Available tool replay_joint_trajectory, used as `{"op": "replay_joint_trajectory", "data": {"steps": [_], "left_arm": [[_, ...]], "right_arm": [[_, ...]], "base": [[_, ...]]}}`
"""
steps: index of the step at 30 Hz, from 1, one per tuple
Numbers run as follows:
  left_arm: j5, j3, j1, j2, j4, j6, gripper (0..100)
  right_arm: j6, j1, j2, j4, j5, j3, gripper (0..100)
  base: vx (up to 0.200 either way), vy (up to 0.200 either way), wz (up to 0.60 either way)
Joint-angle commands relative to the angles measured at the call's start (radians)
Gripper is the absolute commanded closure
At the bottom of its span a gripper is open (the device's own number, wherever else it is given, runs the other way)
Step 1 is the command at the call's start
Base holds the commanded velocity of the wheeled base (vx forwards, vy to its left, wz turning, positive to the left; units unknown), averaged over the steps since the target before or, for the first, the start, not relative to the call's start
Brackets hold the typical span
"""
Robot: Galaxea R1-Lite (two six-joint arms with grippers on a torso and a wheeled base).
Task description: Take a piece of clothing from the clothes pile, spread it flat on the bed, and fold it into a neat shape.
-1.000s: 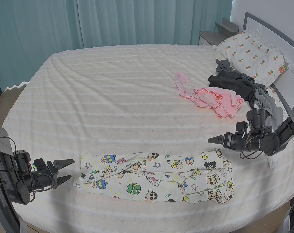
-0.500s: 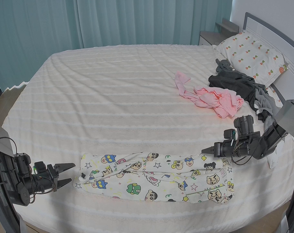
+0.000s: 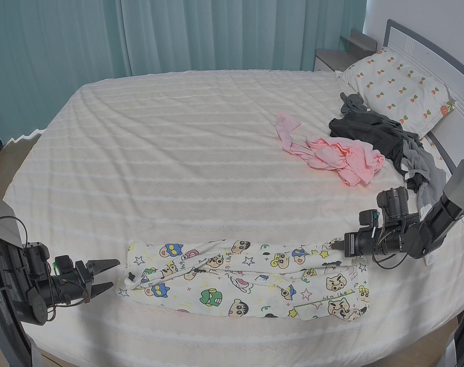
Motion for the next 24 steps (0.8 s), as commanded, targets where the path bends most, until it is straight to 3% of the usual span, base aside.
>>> {"op": "replay_joint_trajectory", "data": {"steps": [1,9,15,24], "left_arm": [[0.000,0.016,-0.005,0.023,-0.004,0.048,0],[0.000,0.019,-0.006,0.027,-0.004,0.060,0],[0.000,0.019,-0.006,0.027,-0.004,0.060,0],[0.000,0.023,-0.006,0.027,-0.004,0.062,0]], "right_arm": [[0.002,0.002,-0.104,-0.080,0.017,0.106,100],[0.002,0.011,-0.142,-0.399,0.097,0.327,100],[0.002,0.026,-0.128,-0.678,0.195,0.524,100],[-0.058,0.043,-0.102,-0.733,0.206,0.611,100]], "base": [[0.000,0.000,0.00],[0.000,0.000,0.00],[0.000,0.000,0.00],[0.000,0.000,0.00]]}}
